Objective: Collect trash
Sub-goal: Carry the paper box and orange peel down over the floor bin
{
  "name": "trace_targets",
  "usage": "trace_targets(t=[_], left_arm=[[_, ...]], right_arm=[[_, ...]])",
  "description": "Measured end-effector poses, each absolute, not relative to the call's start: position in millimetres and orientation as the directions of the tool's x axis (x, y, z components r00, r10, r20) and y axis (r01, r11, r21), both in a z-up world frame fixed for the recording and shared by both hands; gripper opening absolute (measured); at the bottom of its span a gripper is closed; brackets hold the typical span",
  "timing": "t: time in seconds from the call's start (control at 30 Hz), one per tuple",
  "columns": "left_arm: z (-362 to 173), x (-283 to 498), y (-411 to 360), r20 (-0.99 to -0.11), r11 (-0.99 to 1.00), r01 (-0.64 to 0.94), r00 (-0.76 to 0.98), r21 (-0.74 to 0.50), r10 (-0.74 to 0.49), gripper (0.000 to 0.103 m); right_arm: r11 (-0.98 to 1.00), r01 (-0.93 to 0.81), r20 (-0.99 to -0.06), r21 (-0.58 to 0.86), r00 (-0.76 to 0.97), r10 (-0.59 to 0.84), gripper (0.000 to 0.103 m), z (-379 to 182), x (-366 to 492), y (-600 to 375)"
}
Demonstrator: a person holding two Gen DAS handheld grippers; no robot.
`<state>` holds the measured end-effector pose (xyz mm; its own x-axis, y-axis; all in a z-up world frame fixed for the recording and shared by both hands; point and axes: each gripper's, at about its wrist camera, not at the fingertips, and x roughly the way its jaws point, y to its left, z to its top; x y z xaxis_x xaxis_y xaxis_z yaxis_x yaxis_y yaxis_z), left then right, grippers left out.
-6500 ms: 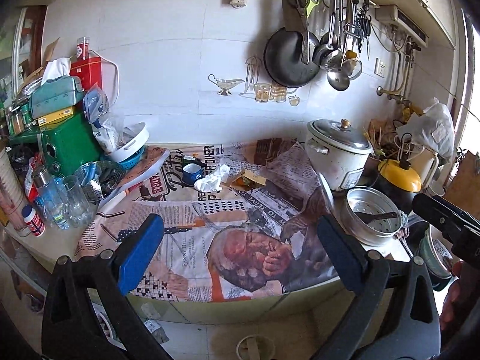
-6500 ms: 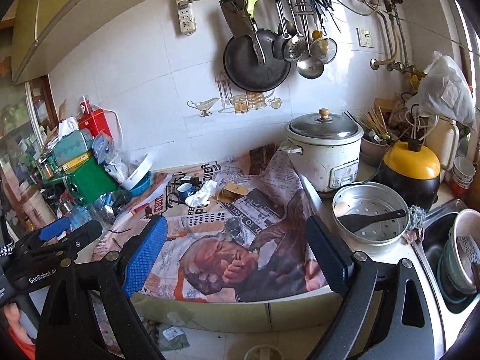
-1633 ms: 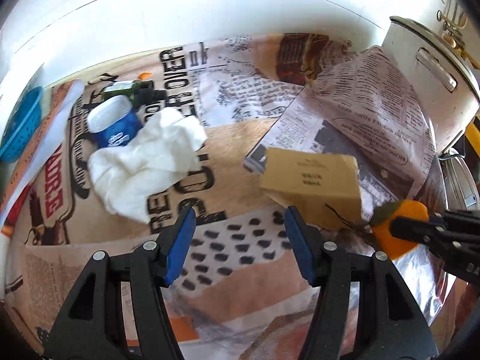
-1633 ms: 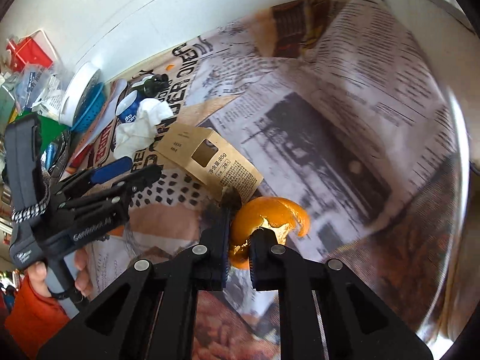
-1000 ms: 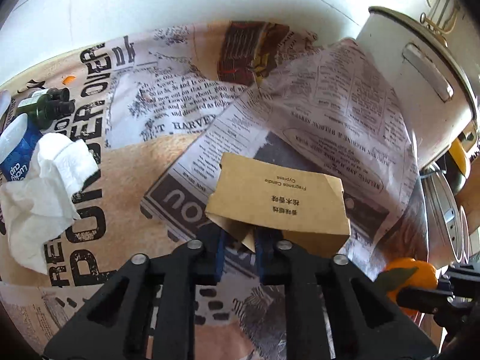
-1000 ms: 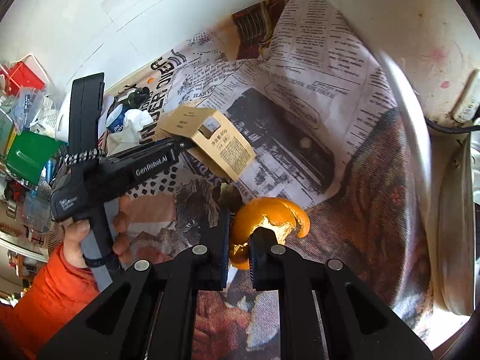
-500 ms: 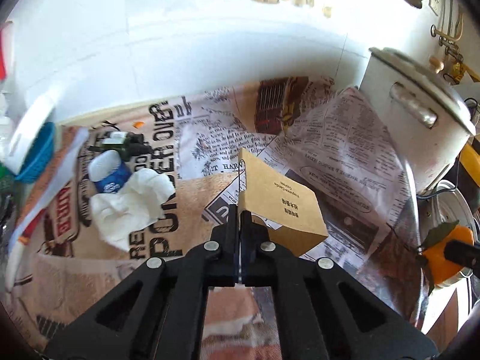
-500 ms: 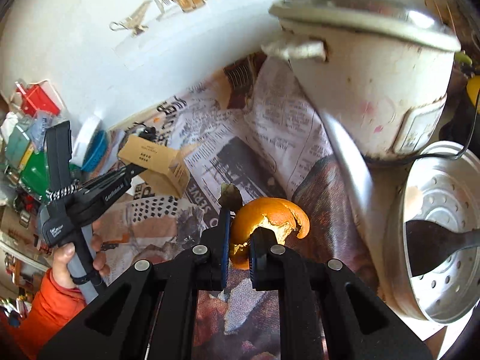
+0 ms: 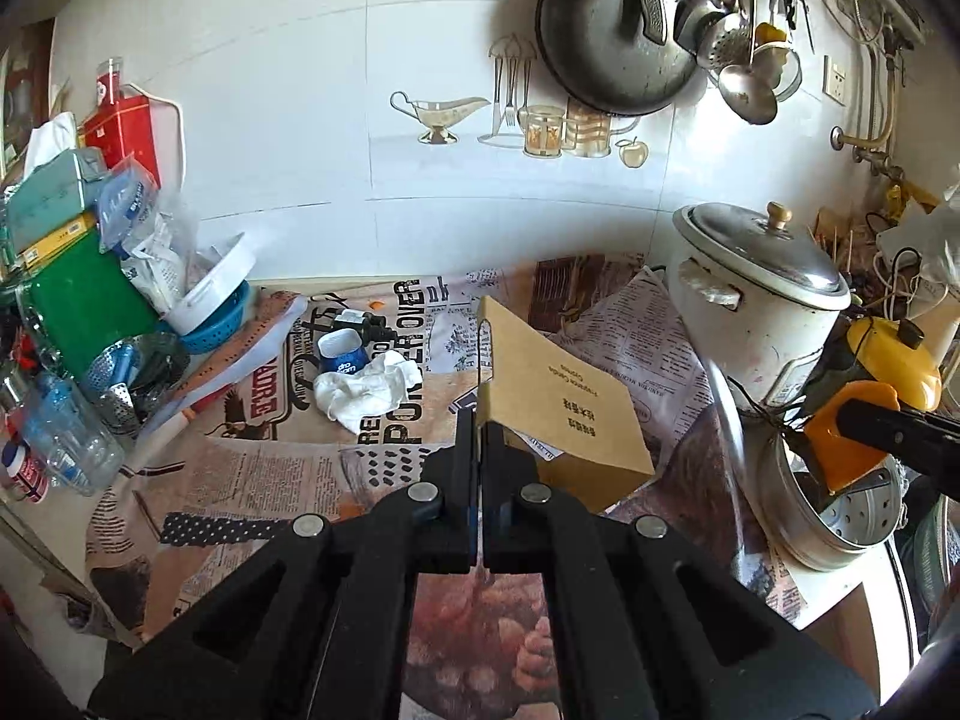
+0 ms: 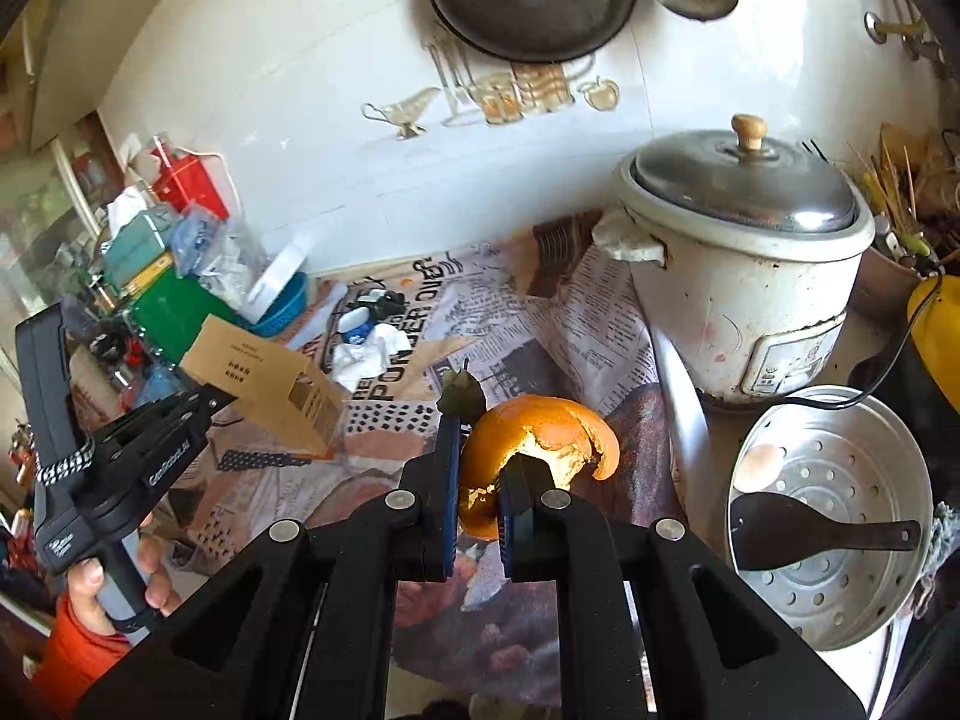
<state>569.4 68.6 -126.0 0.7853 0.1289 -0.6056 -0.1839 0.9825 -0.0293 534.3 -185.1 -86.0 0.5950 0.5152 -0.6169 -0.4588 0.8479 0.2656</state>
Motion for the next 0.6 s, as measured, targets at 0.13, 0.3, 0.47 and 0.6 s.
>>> trace_targets(t=[0.13, 0.3, 0.47, 0.6], left_arm=[[-120, 530, 71, -0.589, 0.984, -0.175, 0.799, -0.036, 0.121, 0.0], [-131, 488, 84, -0.599, 0.988, -0.142, 0.798, -0.066, 0.075, 0.0], [-148, 431, 103, -0.623, 0.991, -0.102, 0.782, -0.087, 0.025, 0.0], [-160, 383, 116, -0.64, 0.994, -0.084, 0.768, -0.068, 0.021, 0.0]], right_arm=[[0.846, -0.465, -0.601, 0.261, 0.607, 0.519, 0.01, -80, 511, -177], [0.863, -0.439, -0.621, 0.251, 0.611, 0.491, 0.01, -90, 466, -157], [0.885, -0.393, -0.636, 0.25, 0.622, 0.456, 0.01, -104, 412, -131], [0.894, -0.362, -0.65, 0.262, 0.618, 0.441, 0.01, -121, 369, -111]])
